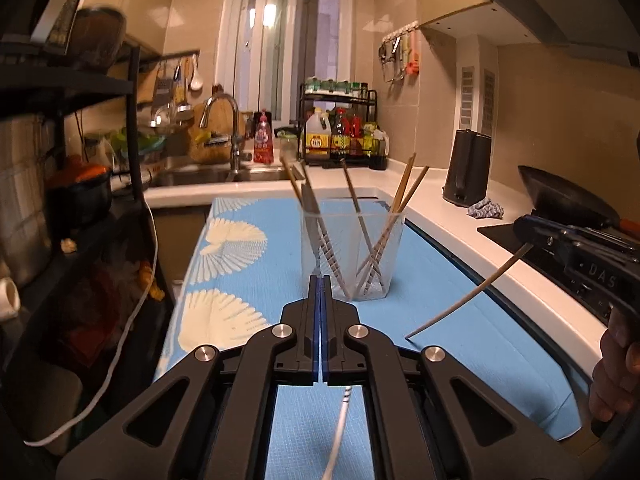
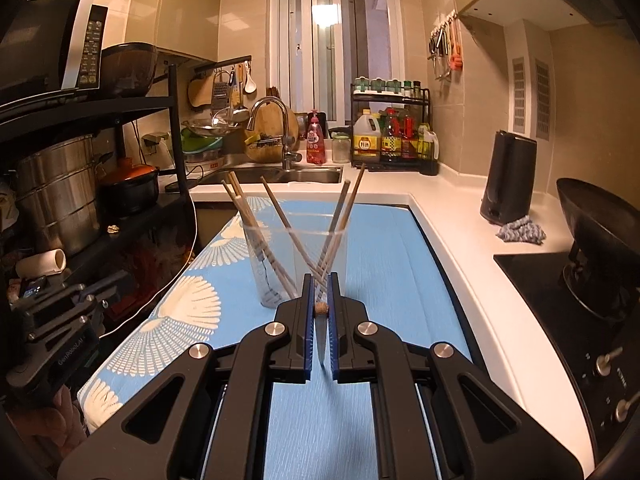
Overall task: Organize utensils
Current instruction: 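Lift the spoon with the left tool while the right tool lifts the chopstick toward the container, then carry the spoon over the container with the left tool while the right tool carries the chopstick there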
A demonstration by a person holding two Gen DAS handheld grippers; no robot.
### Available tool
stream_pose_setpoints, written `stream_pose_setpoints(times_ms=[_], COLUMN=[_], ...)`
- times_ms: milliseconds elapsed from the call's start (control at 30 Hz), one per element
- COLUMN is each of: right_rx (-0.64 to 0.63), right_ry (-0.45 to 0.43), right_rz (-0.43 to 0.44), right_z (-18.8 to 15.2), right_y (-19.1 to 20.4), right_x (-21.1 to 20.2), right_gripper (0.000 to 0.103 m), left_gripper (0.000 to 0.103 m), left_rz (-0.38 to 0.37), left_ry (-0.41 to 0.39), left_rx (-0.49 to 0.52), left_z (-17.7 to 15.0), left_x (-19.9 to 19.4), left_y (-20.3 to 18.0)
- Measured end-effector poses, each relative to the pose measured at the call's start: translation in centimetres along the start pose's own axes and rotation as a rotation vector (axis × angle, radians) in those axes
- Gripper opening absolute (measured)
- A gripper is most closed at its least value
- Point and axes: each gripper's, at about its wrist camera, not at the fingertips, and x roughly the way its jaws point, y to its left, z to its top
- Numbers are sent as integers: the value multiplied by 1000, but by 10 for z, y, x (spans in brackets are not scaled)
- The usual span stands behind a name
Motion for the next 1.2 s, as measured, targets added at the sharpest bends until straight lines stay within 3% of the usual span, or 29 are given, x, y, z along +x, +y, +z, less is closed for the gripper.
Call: stream_pose_setpoints(times_ms=[67, 333, 467, 567, 800, 933, 1200], right_rx=[1, 12, 41, 57, 52, 50, 32], right_ry=[-1, -33, -24, -29, -34, -33, -41], right_rz=[4, -12, -10, -11, -6, -4, -2], right_z=[-2, -35, -47, -53, -57, -57, -52], right_y=[0, 3, 1, -2, -1, 1, 4], right_x=[0, -20, -23, -26, -31, -31, -33], right_gripper=[6, 6, 6, 6, 6, 6, 6], left_gripper=[0, 2, 21, 27, 27, 11, 10], left_rz=[-26, -36, -27, -17, -11, -10, 36], left_ry=[39, 215, 271, 270, 309, 290, 234], left_rx=[-46, -75, -63, -55, -59, -21, 17], left_z=[-18, -96, -122, -128, -143, -147, -139], left_x=[5, 8, 2, -4, 1, -4, -13], left_y=[11, 26, 27, 27, 23, 8, -1])
